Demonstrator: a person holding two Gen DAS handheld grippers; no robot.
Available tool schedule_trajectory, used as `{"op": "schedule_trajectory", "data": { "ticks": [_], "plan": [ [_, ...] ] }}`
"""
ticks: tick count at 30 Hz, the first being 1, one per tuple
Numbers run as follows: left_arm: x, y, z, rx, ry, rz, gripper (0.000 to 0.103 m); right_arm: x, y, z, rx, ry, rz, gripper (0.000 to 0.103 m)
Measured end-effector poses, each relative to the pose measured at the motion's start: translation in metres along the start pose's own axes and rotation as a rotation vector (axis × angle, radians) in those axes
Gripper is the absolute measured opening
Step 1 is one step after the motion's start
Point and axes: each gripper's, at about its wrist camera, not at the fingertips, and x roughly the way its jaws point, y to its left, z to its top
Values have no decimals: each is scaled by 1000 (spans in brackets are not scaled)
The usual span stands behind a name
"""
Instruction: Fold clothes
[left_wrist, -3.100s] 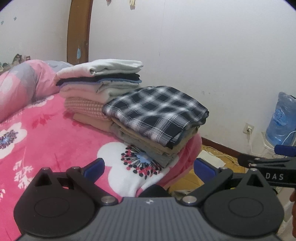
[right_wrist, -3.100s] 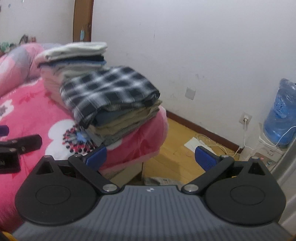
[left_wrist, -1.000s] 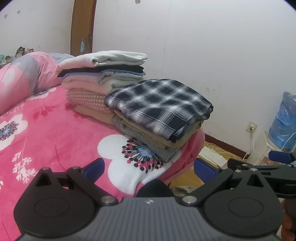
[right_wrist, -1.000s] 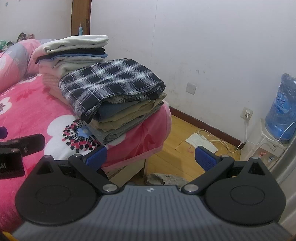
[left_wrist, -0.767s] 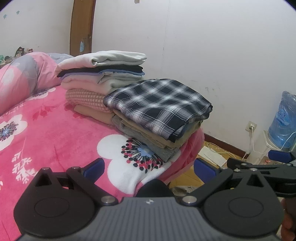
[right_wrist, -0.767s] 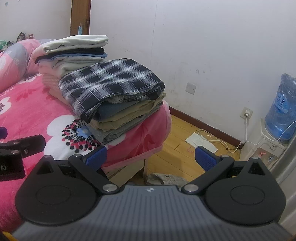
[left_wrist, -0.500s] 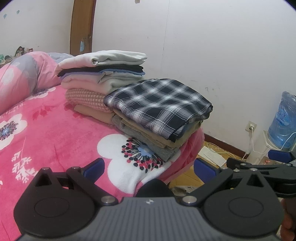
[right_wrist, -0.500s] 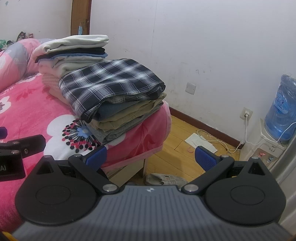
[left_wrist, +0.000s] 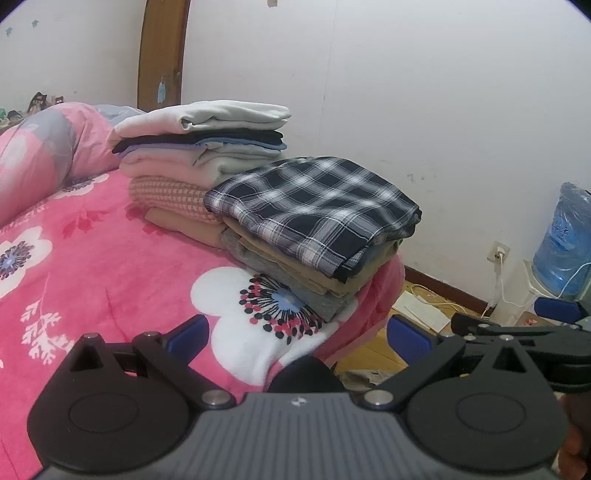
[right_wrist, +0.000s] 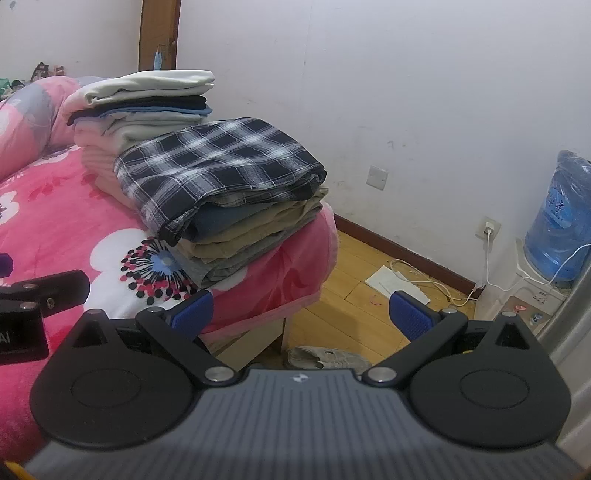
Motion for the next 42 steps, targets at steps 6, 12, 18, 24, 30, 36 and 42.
{"op": "schedule_trajectory", "data": {
  "ticks": [6,12,18,24,30,36,42],
  "plan": [
    [-1,0,0,-1,-1,0,103,0,0,0,1,0,-3,102],
    [-1,0,0,-3,-2,-2,103,0,1,1,-2,-1,-4,102],
    [-1,0,0,-9,3,-6,103,0,1,1,-6,-1,-9,102],
    [1,-1,0,-8,10,-11,103,0,1,2,-7,1,-15,102],
    [3,0,-1,-21,18,-11,103,2,1,3,-10,1,-16,102],
    [3,0,-2,-19,18,-10,103,2,2,2,-11,5,-14,102],
    [5,2,-3,-24,27,-12,103,3,4,1,-12,7,-15,102]
  ]
}}
